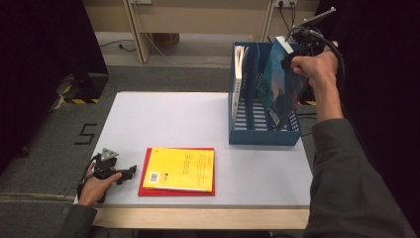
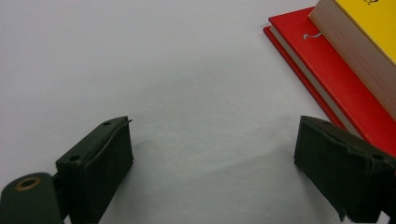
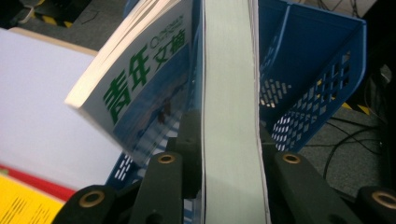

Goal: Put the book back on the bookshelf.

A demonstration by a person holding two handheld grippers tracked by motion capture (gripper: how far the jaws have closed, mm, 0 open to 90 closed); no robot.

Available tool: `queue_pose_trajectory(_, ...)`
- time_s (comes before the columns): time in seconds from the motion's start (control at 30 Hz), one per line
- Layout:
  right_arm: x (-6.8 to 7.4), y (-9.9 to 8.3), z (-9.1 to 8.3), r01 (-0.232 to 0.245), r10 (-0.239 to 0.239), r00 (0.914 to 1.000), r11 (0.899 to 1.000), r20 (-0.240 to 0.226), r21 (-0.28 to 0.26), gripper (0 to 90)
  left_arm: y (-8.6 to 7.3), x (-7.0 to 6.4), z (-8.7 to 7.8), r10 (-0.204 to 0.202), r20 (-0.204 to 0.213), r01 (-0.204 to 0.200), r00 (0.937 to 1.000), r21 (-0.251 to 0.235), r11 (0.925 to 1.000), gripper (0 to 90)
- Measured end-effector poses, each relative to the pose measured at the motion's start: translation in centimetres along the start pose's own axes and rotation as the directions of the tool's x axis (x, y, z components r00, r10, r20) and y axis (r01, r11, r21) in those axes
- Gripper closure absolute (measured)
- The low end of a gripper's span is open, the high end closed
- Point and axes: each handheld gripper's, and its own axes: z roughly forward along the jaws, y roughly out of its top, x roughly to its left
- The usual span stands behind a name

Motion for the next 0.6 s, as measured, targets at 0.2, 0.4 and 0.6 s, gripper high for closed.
queue_pose_trajectory(0.2,-0.5,0.8,1.6,-0.063,0.063,0.9979,0.998,0.014,-0.016,73.4,0.0,0.0,0.0,0.000,0.002,0.000,1.0000,-0.001,1.0000,10.3)
queue_pose_trajectory(0.4,-0.8,1.2,3.2,-0.116,0.116,0.9933,0.993,0.001,-0.013,73.3,0.0,0.0,0.0,0.000,0.001,0.000,1.0000,-0.003,1.0000,10.4)
queue_pose_trajectory(0.6,-1.2,1.2,4.6,-0.159,0.159,0.9871,0.987,-0.022,-0.025,73.2,0.0,0.0,0.0,0.000,0.003,0.000,1.0000,-0.004,1.0000,10.2)
